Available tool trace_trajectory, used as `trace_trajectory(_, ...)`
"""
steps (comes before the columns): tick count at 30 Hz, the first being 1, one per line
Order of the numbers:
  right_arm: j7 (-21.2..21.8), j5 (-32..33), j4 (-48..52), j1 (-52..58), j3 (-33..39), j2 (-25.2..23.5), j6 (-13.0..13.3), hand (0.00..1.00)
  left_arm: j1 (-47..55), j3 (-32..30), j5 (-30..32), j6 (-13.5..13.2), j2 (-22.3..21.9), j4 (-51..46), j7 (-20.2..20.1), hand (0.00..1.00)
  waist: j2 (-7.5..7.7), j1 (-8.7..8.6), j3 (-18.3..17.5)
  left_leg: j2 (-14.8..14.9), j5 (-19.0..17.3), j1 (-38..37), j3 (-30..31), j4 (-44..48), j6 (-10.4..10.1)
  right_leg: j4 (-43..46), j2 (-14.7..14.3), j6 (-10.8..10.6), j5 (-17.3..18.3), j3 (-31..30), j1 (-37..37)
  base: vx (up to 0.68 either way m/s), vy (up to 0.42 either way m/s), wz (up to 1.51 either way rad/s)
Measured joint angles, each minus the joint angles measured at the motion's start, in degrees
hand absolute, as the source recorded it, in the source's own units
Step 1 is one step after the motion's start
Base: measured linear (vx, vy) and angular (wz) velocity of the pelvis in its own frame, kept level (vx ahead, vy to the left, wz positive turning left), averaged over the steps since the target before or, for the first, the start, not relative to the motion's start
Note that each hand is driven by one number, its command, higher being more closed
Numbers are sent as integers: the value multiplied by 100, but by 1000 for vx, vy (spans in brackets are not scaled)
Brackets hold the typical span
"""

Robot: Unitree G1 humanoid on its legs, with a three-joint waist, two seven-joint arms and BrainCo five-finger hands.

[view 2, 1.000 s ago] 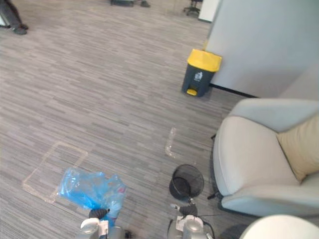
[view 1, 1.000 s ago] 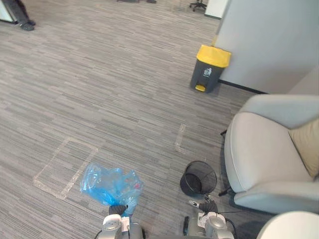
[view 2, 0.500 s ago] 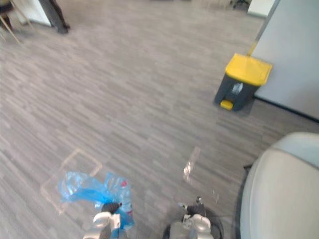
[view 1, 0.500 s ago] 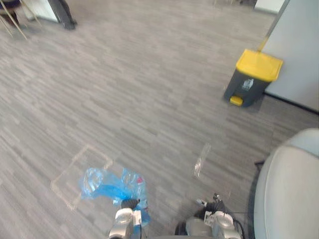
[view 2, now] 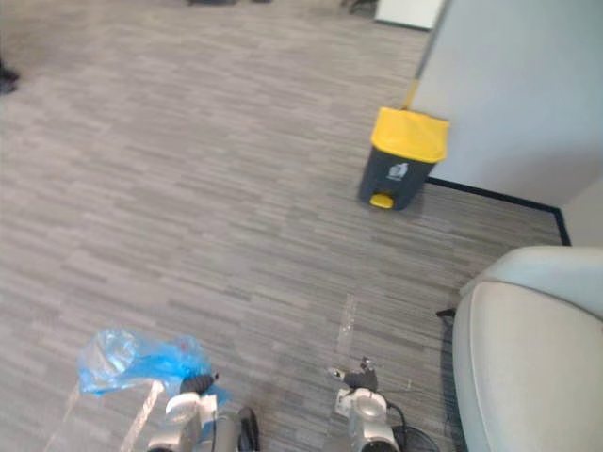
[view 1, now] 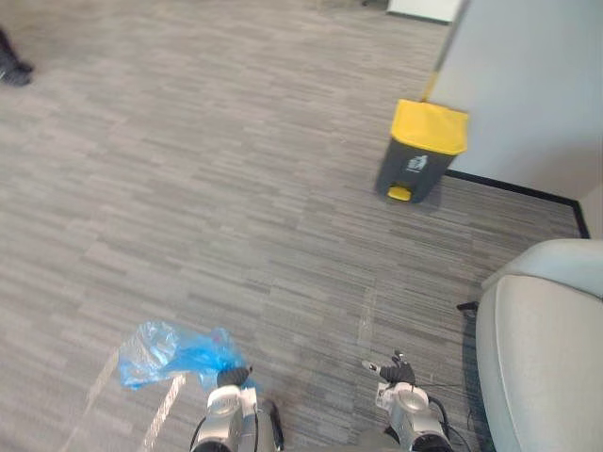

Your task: Gather rubbish on tea table into small bin, then transfer packed bag to large trash can.

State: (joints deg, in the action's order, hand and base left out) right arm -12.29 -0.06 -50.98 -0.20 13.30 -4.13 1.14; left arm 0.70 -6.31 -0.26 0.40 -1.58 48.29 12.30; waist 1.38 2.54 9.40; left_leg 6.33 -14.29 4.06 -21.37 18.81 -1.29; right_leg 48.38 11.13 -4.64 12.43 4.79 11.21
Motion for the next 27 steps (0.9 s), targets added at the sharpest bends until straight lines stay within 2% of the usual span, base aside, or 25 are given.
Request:
trace_trajectory(2, -2, -2, -9, 35, 6, 19, -45, 0, -13, 63, -5, -2, 39, 9, 1, 100, -4, -67, 5, 5, 3, -219, -5, -245, -30, -298, 12, 62, 221, 568, 421, 201, -86, -21)
trace_trajectory(3, -8, -5, -13, 11, 20, 27, -40, 0, -25, 73, -6, -2, 37, 68, 0, 100, 20, -161, -3, 7, -18, -339, -5, -366, -76, -819, 5, 88, 243, 925, 598, 244, -133, -9)
trace_trajectory(4, -7, -5, -23, 0, 20, 35, -38, 0, -38, 82, -7, -1, 38, 106, -2, 100, 42, -200, -6, 11, -39, -387, -2, -400, -112, -1116, -13, 118, 214, 1035, 646, 221, -132, 1)
trace_trajectory(5, -8, -7, -58, -5, 32, 44, -26, 0, -71, 141, -8, -5, 61, 195, -4, 100, 89, -227, -21, 5, -72, -488, 6, -456, -201, -1725, -86, 170, 61, 1103, 691, 348, -205, 21)
trace_trajectory(6, 1, 4, -197, -1, 92, 32, -7, 0, -95, 293, -10, -9, 155, 323, -11, 100, 249, -279, -76, -108, -140, -607, 108, -475, -378, -2303, -174, 532, -492, 968, 613, 480, -245, 12)
trace_trajectory(7, -19, -11, -237, -20, 265, 100, -5, 0, -99, 297, -5, 5, 52, 426, -17, 100, 44, -261, -107, 78, -177, -823, 239, -533, -447, -2288, -342, 527, -315, 1044, 458, 522, -242, 8)
trace_trajectory(8, -18, -12, -250, -23, 345, 111, -8, 0, -91, 294, -2, 2, 0, 425, -16, 100, -41, -232, -168, 146, -158, -851, 310, -489, -523, -2263, -441, 558, -184, 1072, 420, 488, -187, -6)
trace_trajectory(10, -12, -11, -267, -42, 383, 56, -11, 0, -132, 274, 5, -11, -46, 395, -19, 100, -121, -250, -140, 430, -140, -547, 652, 467, -538, -2414, -644, 632, -30, 1197, 95, 425, -185, 4)
trace_trajectory(11, -14, -11, -265, -30, 372, 7, -16, 0, -140, 268, 2, -6, -75, 355, -23, 100, -155, -260, -115, 655, 12, -104, 988, 1675, -553, -2616, -786, 679, 5, 1256, -221, 362, -149, -1)
trace_trajectory(12, -17, -6, -266, -32, 348, 5, -23, 0, -133, 266, 2, -4, -93, 318, -28, 100, -161, -251, -96, 732, 88, 105, 1107, 2162, -553, -2710, -833, 703, 19, 1246, -369, 440, -98, -23)
trace_trajectory(13, -25, -7, -271, -32, 271, 2, -31, 0, -92, 278, 2, -7, -128, 185, -53, 100, -143, -203, -66, 868, 104, 520, 1249, 3262, -543, -2959, -931, 788, 85, 1166, -769, 431, -4, -43)
trace_trajectory(15, -34, 0, -273, -98, 178, -14, -47, 0, -89, 186, 1, -8, -132, 61, -89, 100, -64, -142, -4, 841, -30, 864, 1209, 3634, -494, -3215, -931, 723, 149, 960, -1187, 439, 55, -54)
trace_trajectory(16, -45, 5, -271, -101, 175, -13, -48, 0, -84, 174, 0, -7, -134, -25, -125, 100, -53, -88, 3, 828, -95, 1107, 1139, 3457, -390, -3330, -910, 680, 173, 811, -1347, 426, 152, -68)
trace_trajectory(18, -105, 5, -263, -116, 177, -17, -64, 0, -121, 112, -5, -14, -138, -49, -125, 100, -49, -16, 32, 768, -102, 1344, 1059, 2657, -371, -3435, -817, 613, 174, 707, -1554, 390, 206, -65)
trace_trajectory(19, -131, 4, -246, -99, 208, -18, -73, 0, -115, 87, -4, -12, -141, -45, -124, 100, -38, -3, 42, 633, 11, 1394, 1098, 1777, -307, -3473, -693, 448, 252, 650, -1680, 352, 269, -42)
trace_trajectory(20, -154, 3, -189, -33, 233, 6, -71, 0, -88, 111, -4, -11, -159, -37, -124, 100, -142, -8, -13, 498, 600, 1369, 1206, 607, -231, -3460, -658, 174, 411, 561, -1788, 412, 337, -38)
trace_trajectory(21, -164, 8, -218, -12, 223, 24, -78, 0, -108, 118, -1, -7, -144, -19, -126, 100, -68, 0, -15, 396, 873, 1348, 1305, 580, -349, -3443, -587, 14, 517, 429, -1805, 351, 280, -11)
trace_trajectory(22, -120, 3, -244, 18, 157, 31, -109, 0, -115, 63, -1, -3, -106, -22, -102, 100, 57, -10, -67, 193, 830, 1278, 1227, 465, -287, -3486, -416, 58, 476, 329, -1816, 283, 205, 6)
trace_trajectory(23, -123, 2, -239, 23, 194, 21, -109, 0, -127, 67, 0, -3, -99, -31, -103, 100, 89, -11, -84, 107, 802, 1273, 1226, 453, -248, -3484, -365, 101, 451, 296, -1814, 295, 205, 19)
trace_trajectory(24, -138, 2, -231, 36, 299, -9, -113, 0, -208, 74, -1, -4, -99, -38, -102, 100, 128, 10, -105, 2, 569, 1220, 1078, 543, -149, -3294, -195, 36, 344, 163, -1771, 334, 273, -25)
trace_trajectory(26, -119, -6, -182, -6, 281, -9, -97, 0, -110, 63, -2, 0, -92, -31, -92, 100, 99, 98, -88, -15, 215, 934, 782, 636, -69, -2502, -24, -94, 262, -149, -1512, 342, 292, -71)
trace_trajectory(27, -111, -13, -179, -2, 185, -6, -92, 0, 3, 75, -3, 1, -80, -18, -89, 100, 51, 77, -60, -58, 17, 550, 585, 541, -20, -1029, 104, -212, -138, -373, -850, 292, 230, -64)
